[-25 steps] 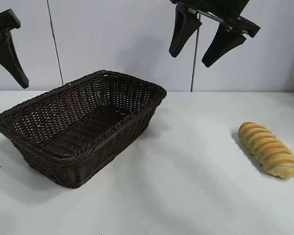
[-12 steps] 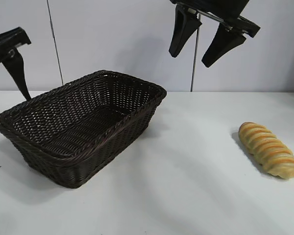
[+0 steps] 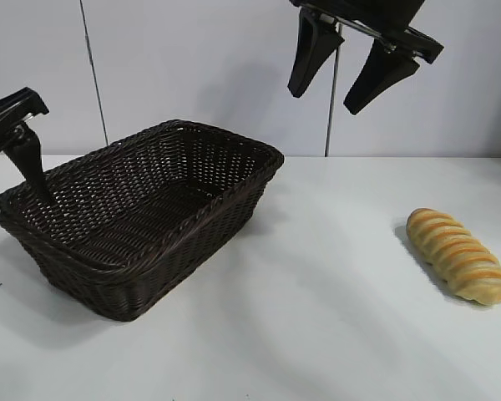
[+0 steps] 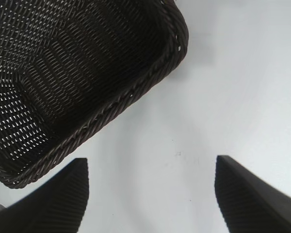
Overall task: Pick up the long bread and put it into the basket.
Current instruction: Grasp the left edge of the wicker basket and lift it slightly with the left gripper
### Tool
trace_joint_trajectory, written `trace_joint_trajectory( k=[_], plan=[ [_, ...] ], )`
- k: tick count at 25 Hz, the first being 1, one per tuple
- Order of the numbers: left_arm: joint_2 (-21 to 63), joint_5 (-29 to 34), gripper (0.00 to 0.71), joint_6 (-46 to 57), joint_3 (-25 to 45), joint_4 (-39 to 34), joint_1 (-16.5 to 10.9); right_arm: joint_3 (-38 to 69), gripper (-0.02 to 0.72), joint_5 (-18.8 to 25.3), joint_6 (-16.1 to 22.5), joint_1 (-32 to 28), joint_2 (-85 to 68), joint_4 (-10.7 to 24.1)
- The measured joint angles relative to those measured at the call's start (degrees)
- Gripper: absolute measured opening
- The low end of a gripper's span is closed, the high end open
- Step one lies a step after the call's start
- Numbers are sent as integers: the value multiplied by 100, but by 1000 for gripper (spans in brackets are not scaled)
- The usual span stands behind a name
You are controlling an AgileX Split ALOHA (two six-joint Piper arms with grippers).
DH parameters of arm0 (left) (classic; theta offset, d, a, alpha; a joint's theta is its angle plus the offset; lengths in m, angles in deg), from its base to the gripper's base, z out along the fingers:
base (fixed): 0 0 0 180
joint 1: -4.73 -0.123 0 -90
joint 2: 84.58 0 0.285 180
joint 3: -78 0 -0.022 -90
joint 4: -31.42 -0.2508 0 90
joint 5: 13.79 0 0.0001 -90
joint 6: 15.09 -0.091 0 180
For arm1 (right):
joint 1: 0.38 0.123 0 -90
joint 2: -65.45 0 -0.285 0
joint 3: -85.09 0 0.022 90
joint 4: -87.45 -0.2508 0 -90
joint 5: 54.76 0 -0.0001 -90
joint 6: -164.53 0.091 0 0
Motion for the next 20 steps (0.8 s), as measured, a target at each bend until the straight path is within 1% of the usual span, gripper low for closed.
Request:
trace_joint_trajectory(
  k=[3, 10, 14, 16, 20],
  plan=[
    [-234, -107, 564, 0, 0, 13, 0, 0, 527, 0, 0, 0, 0, 0],
    [-921, -577, 564, 0, 0, 27, 0, 0, 527, 0, 0, 0, 0, 0],
    [-1106, -707, 559, -24, 0, 33, 0, 0, 527, -7, 0, 0, 0, 0],
    [-1111, -750, 503, -25, 0, 33, 0, 0, 527, -14, 0, 0, 0, 0],
    [-1111, -780, 271, -25, 0, 47, 0, 0, 527, -20, 0, 0, 0, 0]
  ],
)
